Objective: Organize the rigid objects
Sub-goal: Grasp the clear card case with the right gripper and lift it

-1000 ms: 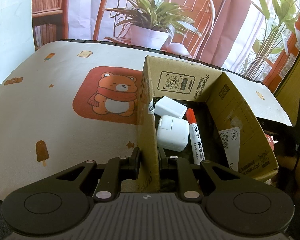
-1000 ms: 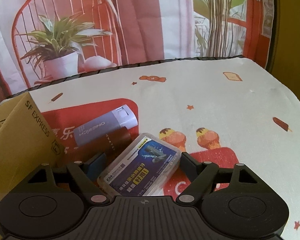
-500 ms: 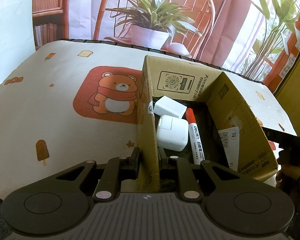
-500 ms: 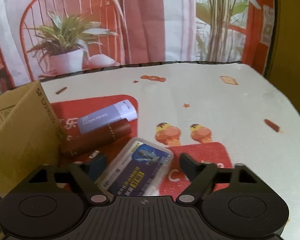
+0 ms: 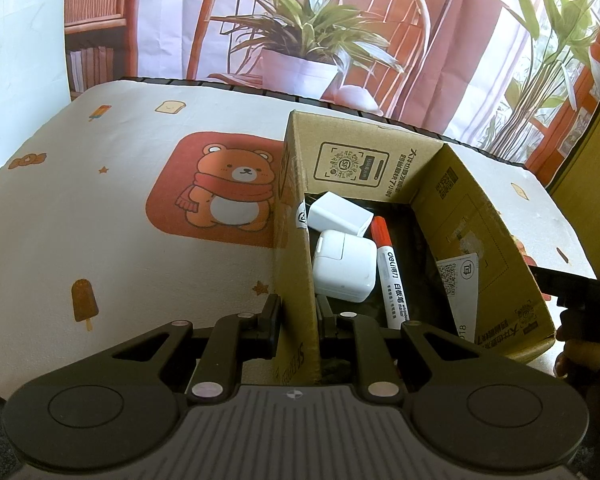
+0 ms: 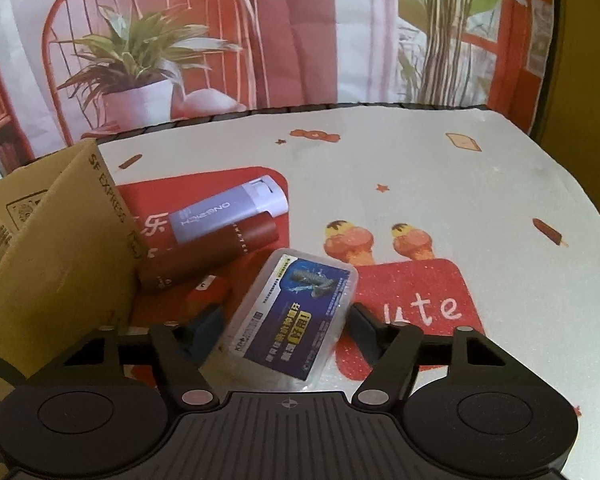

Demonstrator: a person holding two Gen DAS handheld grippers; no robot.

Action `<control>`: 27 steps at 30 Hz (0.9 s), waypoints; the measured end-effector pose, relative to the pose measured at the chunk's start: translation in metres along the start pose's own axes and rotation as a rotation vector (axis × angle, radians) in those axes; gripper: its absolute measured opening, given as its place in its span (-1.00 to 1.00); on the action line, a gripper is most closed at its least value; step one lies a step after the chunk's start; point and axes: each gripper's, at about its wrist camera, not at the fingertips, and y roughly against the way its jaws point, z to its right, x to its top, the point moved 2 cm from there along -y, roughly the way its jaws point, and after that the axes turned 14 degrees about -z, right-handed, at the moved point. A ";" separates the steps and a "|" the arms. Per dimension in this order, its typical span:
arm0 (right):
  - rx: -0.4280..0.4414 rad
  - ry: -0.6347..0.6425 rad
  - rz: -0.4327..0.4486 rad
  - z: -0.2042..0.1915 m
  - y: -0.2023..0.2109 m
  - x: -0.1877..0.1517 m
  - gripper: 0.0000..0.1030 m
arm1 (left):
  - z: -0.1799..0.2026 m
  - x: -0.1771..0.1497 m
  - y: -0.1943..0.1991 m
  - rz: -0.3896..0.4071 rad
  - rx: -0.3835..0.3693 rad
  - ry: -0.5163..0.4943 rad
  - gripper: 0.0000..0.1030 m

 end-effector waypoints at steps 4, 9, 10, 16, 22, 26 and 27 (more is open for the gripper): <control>0.013 -0.001 0.009 0.001 0.001 -0.001 0.18 | 0.000 0.000 0.000 0.000 0.000 0.000 -0.64; 0.024 -0.002 0.021 0.002 0.004 -0.001 0.14 | 0.000 0.000 0.000 0.000 0.000 0.000 -0.64; 0.025 -0.001 0.025 0.002 0.005 -0.001 0.13 | 0.000 -0.001 0.000 0.000 0.000 0.000 -0.64; 0.036 -0.002 0.045 0.001 0.009 0.000 0.11 | 0.000 0.000 0.000 0.000 0.000 0.000 -0.64; 0.044 -0.015 0.052 0.004 0.011 0.000 0.10 | 0.000 0.000 0.000 -0.001 0.000 0.001 -0.64; 0.055 -0.028 0.060 0.005 0.014 0.001 0.10 | 0.000 0.000 0.000 -0.001 0.000 0.000 -0.64; 0.061 -0.030 0.065 0.006 0.015 0.001 0.10 | 0.000 0.000 0.000 -0.001 0.000 0.001 -0.64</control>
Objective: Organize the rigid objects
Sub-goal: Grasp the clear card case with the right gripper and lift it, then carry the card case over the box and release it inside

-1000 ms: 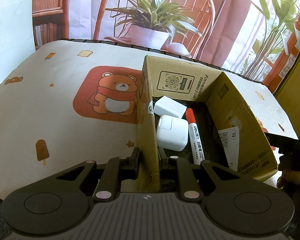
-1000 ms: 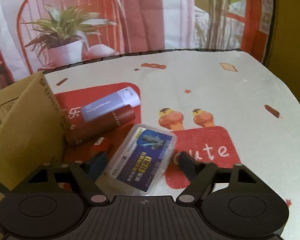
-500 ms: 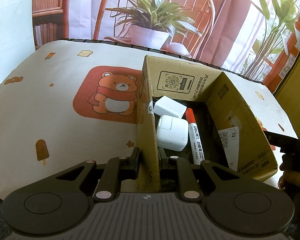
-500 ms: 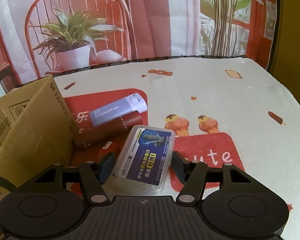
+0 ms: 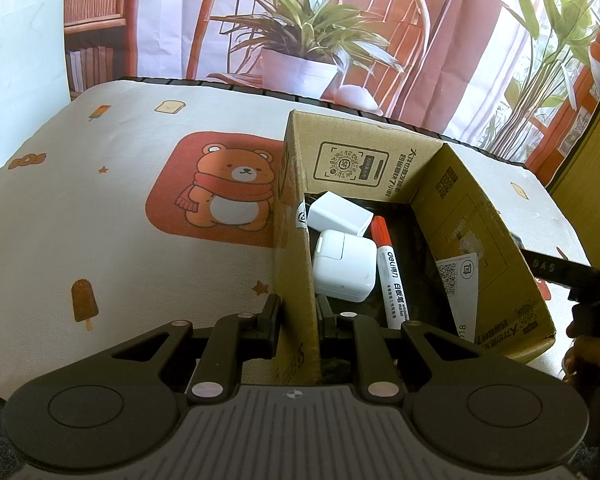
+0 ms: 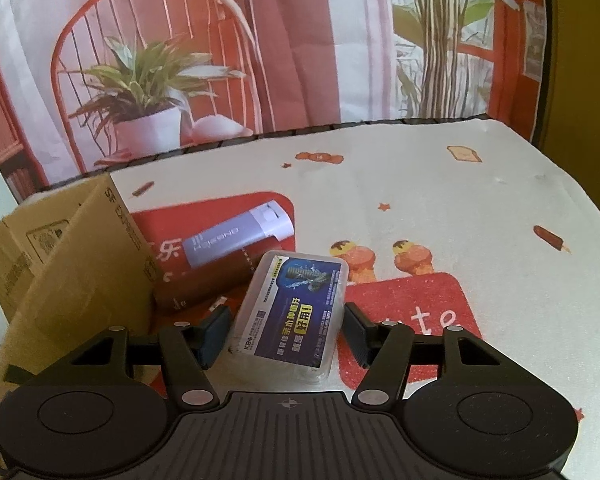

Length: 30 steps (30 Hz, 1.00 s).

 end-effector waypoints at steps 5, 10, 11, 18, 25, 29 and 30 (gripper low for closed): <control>0.056 0.011 0.069 -0.007 0.023 0.007 0.10 | 0.000 0.000 0.000 0.000 0.000 0.000 -0.64; 0.147 0.064 0.148 -0.027 0.052 0.021 0.11 | 0.000 0.000 0.000 0.000 0.000 0.000 -0.64; 0.164 0.080 0.158 -0.033 0.057 0.023 0.11 | 0.000 0.000 0.000 0.000 0.000 0.000 -0.64; 0.253 0.225 0.175 -0.086 0.068 0.033 0.11 | 0.000 0.000 0.000 0.000 0.000 0.000 -0.64; 0.242 0.343 0.103 -0.127 0.051 0.028 0.11 | 0.000 0.000 0.000 0.000 0.000 0.000 -0.64; 0.211 0.370 0.060 -0.139 0.041 0.025 0.11 | 0.000 0.000 0.000 0.000 0.000 0.001 -0.64; 0.198 0.378 0.051 -0.142 0.038 0.025 0.10 | 0.000 0.000 0.000 0.000 0.000 0.001 -0.64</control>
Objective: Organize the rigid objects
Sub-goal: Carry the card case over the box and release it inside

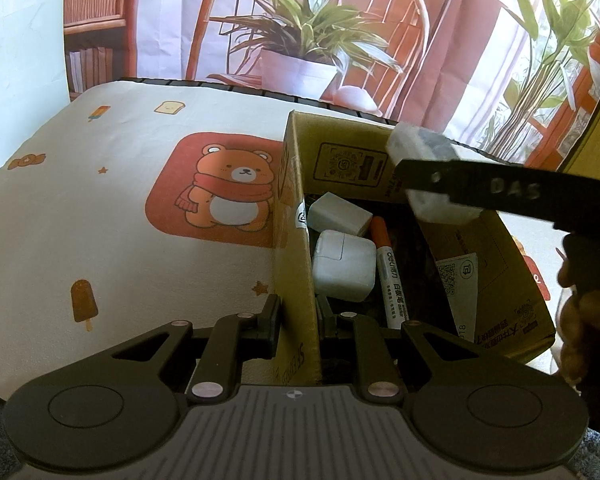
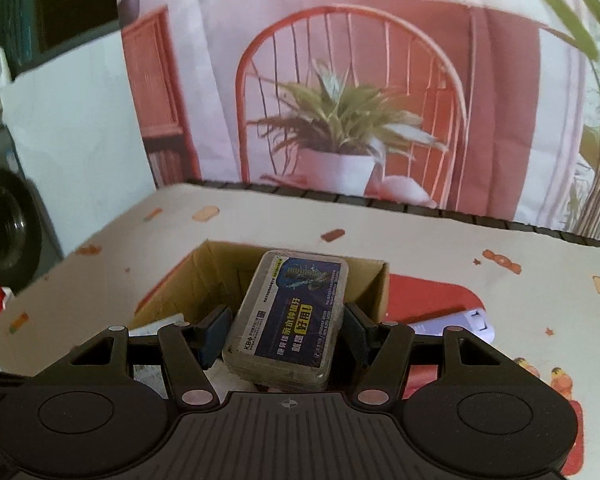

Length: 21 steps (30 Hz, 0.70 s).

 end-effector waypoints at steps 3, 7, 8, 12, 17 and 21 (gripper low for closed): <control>-0.029 0.014 -0.024 -0.002 -0.007 0.001 0.11 | 0.001 -0.001 0.000 0.001 -0.001 -0.002 -0.63; -0.056 0.025 -0.058 -0.003 -0.013 0.005 0.11 | 0.002 -0.001 0.000 0.004 -0.005 -0.003 -0.61; -0.062 0.032 -0.065 -0.004 -0.014 0.005 0.11 | 0.002 -0.001 0.000 0.004 -0.005 -0.004 -0.61; -0.051 0.062 -0.103 -0.007 -0.020 0.006 0.11 | 0.003 -0.001 0.000 0.005 -0.007 -0.005 -0.61; -0.060 0.075 -0.124 -0.008 -0.024 0.007 0.11 | 0.003 0.000 0.000 0.006 -0.008 -0.006 -0.60; -0.062 0.076 -0.124 -0.008 -0.023 0.007 0.12 | 0.004 0.000 0.001 0.006 -0.008 -0.007 -0.59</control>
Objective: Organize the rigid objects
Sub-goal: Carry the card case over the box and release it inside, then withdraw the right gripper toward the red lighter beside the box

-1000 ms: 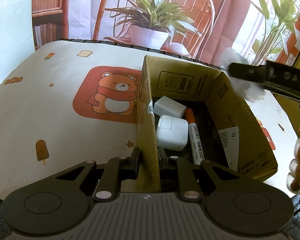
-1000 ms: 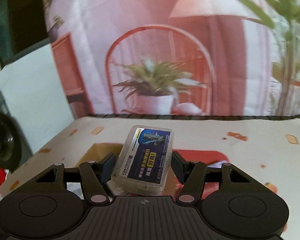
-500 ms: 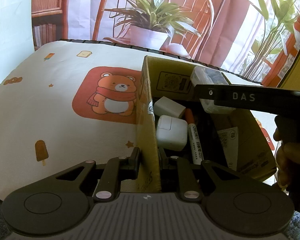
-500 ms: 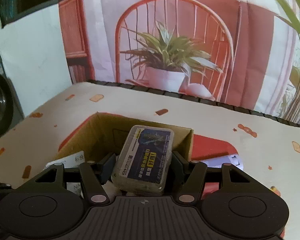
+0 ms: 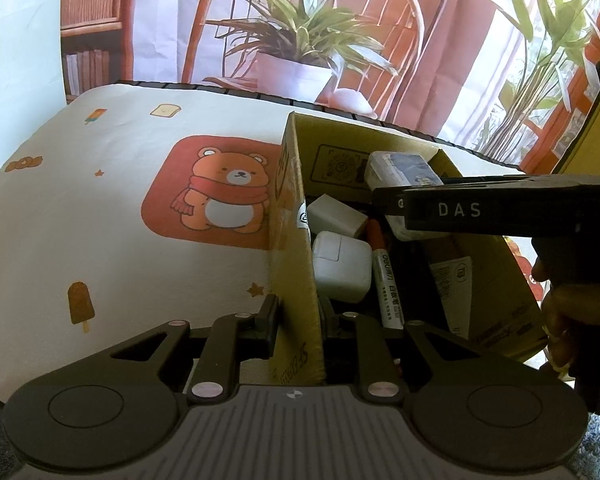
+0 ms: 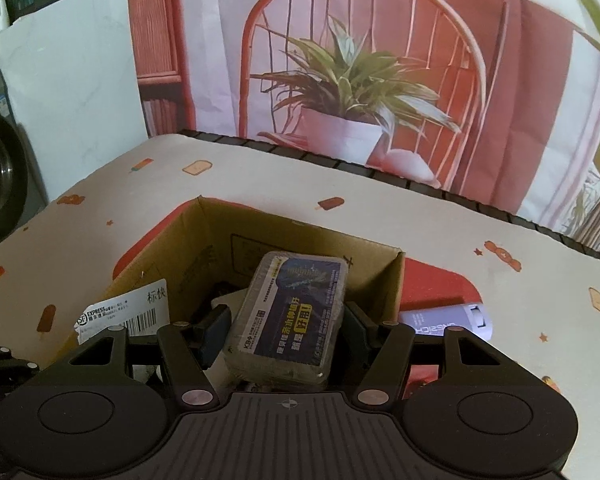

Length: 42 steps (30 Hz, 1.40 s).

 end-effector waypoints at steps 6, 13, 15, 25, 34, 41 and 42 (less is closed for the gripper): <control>0.029 -0.021 0.042 0.003 0.007 -0.002 0.15 | 0.000 0.001 0.001 -0.005 -0.003 0.010 -0.60; 0.064 -0.097 0.152 0.015 0.027 -0.006 0.36 | -0.003 0.001 0.000 -0.004 -0.007 0.014 -0.60; 0.041 -0.118 0.195 0.022 0.036 -0.006 0.51 | -0.003 0.001 0.000 -0.004 -0.007 0.013 -0.60; -0.053 -0.279 0.312 0.078 0.066 -0.021 0.99 | -0.003 0.001 0.000 -0.004 -0.007 0.014 -0.60; -0.136 -0.383 0.285 0.116 0.062 -0.051 0.99 | -0.003 0.001 0.001 -0.004 -0.008 0.014 -0.60; -0.178 -0.436 0.247 0.135 0.053 -0.073 0.99 | -0.003 0.001 0.001 -0.005 -0.007 0.013 -0.60; -0.184 -0.440 0.238 0.137 0.051 -0.076 0.99 | -0.003 0.001 0.001 -0.005 -0.008 0.014 -0.60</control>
